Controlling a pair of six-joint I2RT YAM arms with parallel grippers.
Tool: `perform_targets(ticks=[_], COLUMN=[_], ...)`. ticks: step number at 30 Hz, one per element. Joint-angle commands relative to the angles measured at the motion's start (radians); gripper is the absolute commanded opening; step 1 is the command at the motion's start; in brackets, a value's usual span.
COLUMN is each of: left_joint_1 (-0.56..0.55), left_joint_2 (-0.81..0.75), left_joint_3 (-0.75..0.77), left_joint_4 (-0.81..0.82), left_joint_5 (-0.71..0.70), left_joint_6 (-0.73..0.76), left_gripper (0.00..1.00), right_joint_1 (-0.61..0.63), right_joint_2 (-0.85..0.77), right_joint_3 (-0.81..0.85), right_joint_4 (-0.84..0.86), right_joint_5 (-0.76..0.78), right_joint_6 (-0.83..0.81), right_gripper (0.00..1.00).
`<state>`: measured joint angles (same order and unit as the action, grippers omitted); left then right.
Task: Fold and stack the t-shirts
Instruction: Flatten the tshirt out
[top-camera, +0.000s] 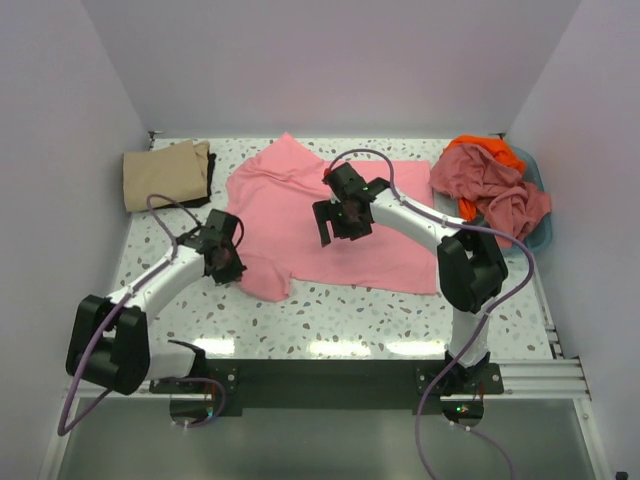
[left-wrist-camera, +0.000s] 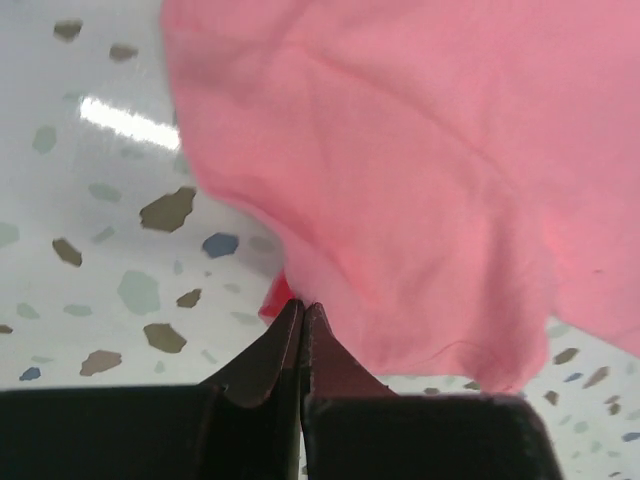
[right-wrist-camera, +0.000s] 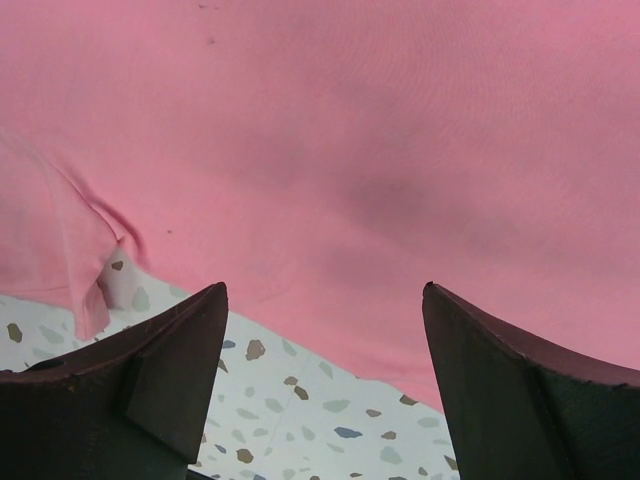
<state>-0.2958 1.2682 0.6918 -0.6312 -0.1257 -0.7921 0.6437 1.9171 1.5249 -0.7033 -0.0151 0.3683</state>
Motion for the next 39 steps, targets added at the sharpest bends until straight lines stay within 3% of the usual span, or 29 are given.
perform_targets(ticks=[1,6,9,10,12,13,14,18,25,39], left_joint_1=[-0.003,0.000,0.012,0.014,0.012,0.012,0.012,0.012,0.012,0.007], left_joint_2=[0.062,0.199,0.275,0.293,0.318,0.316,0.310,0.199,0.030,0.168], left_joint_3=[0.162,0.325,0.398,0.416,0.439,0.434,0.424,0.330,0.173,0.157], left_joint_4=[-0.031,-0.036,-0.024,-0.024,-0.024,-0.019,-0.015,0.017,0.004,0.071], left_joint_5=[0.015,0.008,0.000,0.001,0.020,0.034,0.037,0.037,0.032,0.107], left_joint_6=[0.065,0.114,0.129,0.132,0.143,0.143,0.145,0.151,0.106,0.122], left_gripper=[0.02,0.10,0.21,0.37,0.50,0.61,0.64,0.64,0.42,0.41], right_joint_1=[-0.003,-0.007,-0.012,-0.012,-0.015,-0.015,-0.016,-0.027,-0.038,-0.041], right_joint_2=[-0.059,-0.066,-0.067,-0.067,-0.066,-0.067,-0.072,-0.086,-0.087,-0.070], right_joint_3=[0.015,0.020,0.021,0.020,0.021,0.021,0.018,-0.003,-0.020,-0.003], right_joint_4=[-0.025,-0.030,-0.028,-0.030,-0.033,-0.038,-0.036,-0.036,-0.033,-0.038], right_joint_5=[0.037,0.044,0.046,0.046,0.046,0.047,0.052,0.055,0.041,0.029], right_joint_6=[0.003,0.000,0.000,-0.002,-0.003,-0.003,-0.002,0.001,0.007,0.011], right_gripper=[0.82,0.82,0.82,0.82,0.82,0.82,0.82,0.82,0.82,0.82])
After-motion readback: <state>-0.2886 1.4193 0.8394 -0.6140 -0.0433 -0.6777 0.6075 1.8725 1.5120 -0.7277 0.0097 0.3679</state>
